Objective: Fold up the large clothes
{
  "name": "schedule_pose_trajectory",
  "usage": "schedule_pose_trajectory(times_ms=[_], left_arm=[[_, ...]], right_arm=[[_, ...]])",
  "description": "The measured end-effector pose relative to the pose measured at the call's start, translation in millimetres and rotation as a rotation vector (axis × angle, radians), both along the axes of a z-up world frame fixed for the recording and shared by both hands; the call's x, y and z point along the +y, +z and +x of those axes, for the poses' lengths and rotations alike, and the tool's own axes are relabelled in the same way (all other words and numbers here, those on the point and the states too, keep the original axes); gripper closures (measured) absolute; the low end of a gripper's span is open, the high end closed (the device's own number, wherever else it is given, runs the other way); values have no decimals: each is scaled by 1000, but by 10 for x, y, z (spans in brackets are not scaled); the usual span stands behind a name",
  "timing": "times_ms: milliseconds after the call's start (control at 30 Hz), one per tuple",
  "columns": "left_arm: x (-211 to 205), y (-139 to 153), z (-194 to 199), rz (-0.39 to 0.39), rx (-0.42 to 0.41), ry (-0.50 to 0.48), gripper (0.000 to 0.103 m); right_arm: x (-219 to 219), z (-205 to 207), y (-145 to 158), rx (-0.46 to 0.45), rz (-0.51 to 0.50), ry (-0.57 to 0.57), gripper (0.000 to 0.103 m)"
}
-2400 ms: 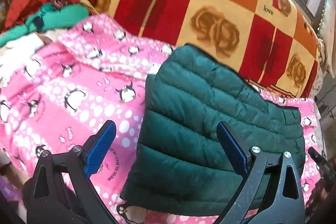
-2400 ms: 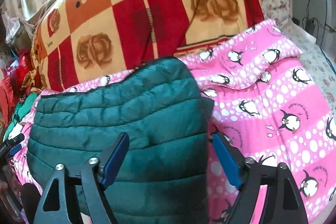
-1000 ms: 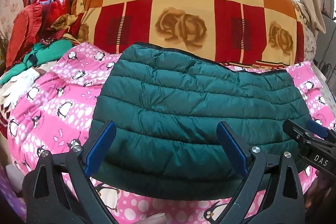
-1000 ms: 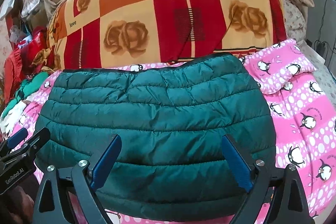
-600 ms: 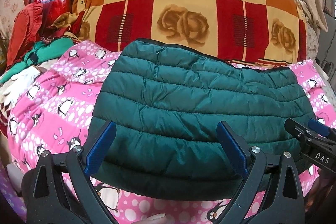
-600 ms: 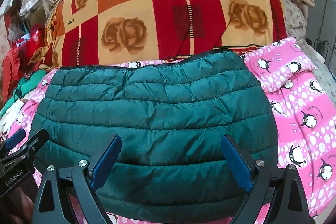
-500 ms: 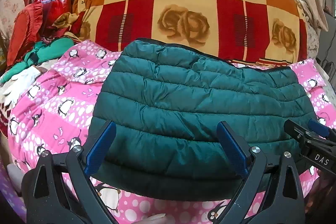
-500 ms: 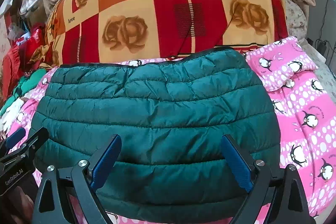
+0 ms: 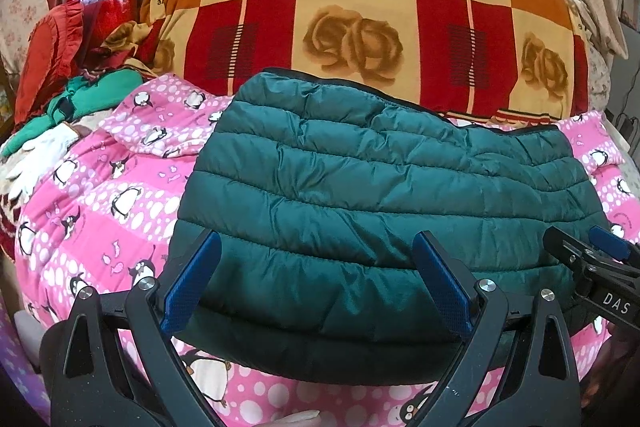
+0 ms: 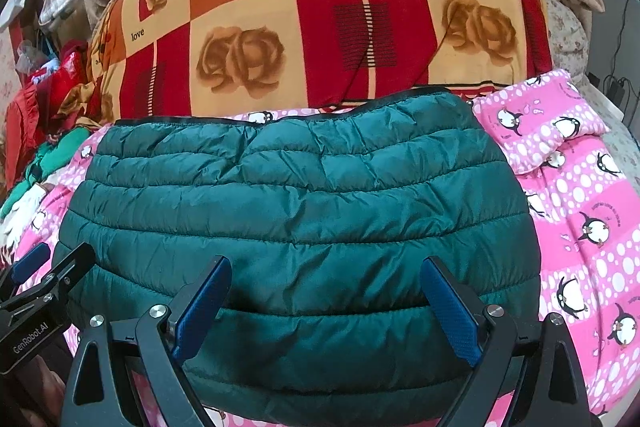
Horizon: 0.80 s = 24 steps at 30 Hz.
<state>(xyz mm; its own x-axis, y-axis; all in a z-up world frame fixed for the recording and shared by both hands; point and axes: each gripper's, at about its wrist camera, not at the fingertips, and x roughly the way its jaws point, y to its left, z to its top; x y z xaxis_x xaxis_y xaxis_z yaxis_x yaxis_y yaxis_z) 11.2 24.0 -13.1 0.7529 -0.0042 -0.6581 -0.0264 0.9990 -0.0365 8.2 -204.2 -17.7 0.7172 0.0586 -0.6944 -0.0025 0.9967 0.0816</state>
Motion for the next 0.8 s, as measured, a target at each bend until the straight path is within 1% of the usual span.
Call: schedule_pose_trajectory(times_ms=[800], left_arm=[[4, -44, 12, 7, 9, -1, 6]], right_arm=[[28, 45, -29, 8, -3, 9, 9]])
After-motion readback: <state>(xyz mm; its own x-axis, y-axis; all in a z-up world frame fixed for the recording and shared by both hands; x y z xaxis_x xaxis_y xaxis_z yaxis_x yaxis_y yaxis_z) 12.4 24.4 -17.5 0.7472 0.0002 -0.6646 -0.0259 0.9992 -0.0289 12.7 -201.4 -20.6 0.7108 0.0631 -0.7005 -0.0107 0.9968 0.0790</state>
